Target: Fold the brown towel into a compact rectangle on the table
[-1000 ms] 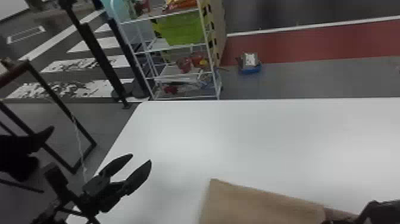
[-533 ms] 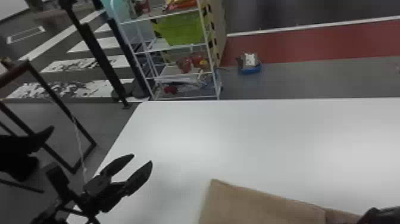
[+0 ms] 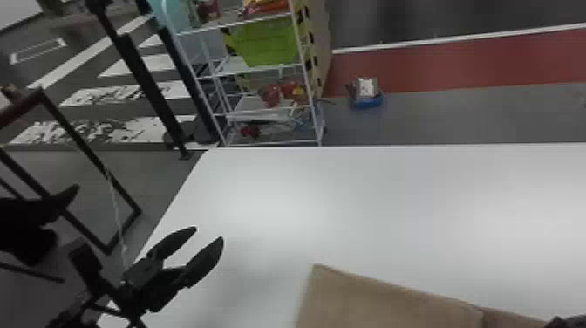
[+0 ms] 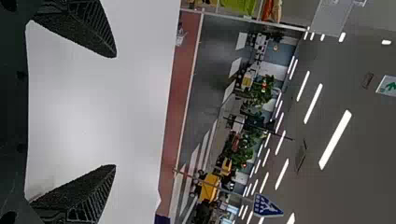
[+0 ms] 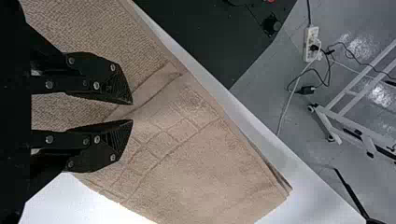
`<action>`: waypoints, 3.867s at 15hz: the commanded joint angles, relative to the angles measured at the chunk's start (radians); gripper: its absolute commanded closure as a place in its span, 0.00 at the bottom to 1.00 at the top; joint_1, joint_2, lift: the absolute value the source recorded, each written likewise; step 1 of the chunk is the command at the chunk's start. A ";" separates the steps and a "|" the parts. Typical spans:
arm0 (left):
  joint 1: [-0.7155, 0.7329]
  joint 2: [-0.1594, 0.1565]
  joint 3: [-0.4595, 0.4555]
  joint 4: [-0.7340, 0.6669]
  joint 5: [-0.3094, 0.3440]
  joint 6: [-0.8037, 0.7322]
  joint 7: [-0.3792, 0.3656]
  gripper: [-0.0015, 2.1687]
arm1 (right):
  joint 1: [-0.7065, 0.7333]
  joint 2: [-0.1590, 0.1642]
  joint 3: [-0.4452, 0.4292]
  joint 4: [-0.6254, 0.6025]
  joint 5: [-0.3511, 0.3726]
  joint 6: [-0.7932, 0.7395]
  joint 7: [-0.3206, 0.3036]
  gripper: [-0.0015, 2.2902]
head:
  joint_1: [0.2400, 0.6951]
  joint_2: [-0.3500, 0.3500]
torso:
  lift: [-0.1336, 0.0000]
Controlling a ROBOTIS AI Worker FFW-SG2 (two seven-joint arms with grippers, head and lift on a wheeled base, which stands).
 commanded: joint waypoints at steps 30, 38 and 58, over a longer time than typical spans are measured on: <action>-0.008 -0.004 -0.003 0.011 -0.014 0.000 0.001 0.02 | -0.091 0.028 0.065 0.082 -0.005 0.003 0.005 0.39 | 1.00 1.00 | 0.08; -0.012 -0.004 -0.002 0.012 -0.014 -0.003 0.001 0.02 | -0.102 0.033 0.051 0.042 -0.051 0.009 0.005 0.58 | 1.00 1.00 | 0.08; -0.064 -0.004 -0.048 0.066 -0.020 -0.058 0.162 0.02 | 0.242 -0.005 -0.400 -0.291 -0.228 0.012 0.005 0.58 | 1.00 1.00 | 0.08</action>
